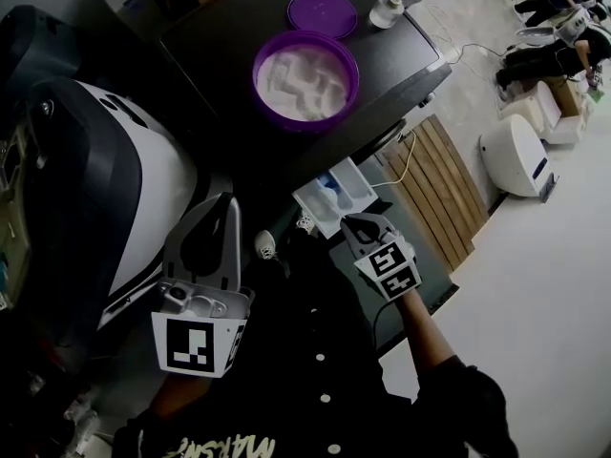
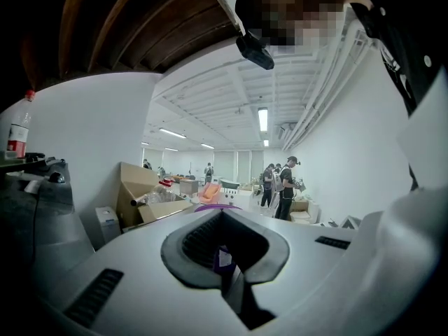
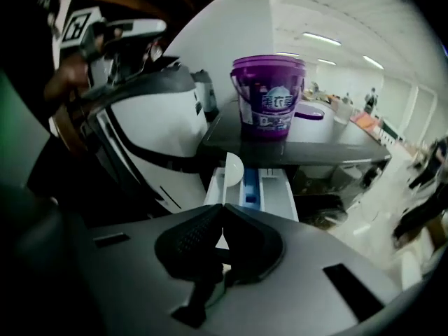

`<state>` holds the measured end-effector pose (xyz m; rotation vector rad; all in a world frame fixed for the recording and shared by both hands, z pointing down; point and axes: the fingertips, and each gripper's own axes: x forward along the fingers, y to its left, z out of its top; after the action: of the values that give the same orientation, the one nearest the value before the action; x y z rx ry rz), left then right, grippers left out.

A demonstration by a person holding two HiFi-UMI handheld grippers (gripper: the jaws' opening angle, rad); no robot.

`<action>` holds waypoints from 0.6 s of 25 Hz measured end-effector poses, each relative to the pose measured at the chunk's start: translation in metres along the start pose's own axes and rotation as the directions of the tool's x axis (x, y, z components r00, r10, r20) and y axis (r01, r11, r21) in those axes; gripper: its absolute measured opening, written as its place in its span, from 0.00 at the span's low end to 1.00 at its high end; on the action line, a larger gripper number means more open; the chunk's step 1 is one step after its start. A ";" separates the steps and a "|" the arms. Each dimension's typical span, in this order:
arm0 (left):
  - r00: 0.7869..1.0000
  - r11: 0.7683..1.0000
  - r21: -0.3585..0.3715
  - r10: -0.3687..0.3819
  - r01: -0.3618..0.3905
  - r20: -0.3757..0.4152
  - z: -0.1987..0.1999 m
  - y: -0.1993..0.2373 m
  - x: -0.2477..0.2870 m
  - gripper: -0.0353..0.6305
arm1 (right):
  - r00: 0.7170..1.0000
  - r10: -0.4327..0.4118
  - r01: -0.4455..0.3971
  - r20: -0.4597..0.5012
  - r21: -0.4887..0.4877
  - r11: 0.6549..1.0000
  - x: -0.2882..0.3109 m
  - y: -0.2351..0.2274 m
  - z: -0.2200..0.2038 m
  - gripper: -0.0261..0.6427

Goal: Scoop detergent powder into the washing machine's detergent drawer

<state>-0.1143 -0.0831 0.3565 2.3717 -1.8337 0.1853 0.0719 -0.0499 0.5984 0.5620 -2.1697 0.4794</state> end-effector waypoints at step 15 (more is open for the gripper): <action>0.995 0.999 0.026 -0.037 0.035 0.096 0.041 -0.004 0.020 0.06 | 0.799 -0.010 -0.183 0.601 0.260 0.948 -0.139 -0.013 0.148 0.09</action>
<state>-0.1046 -0.1089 0.3194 2.4695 -1.8386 0.0911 0.0638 -0.1049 0.4027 0.8796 -2.7564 0.7834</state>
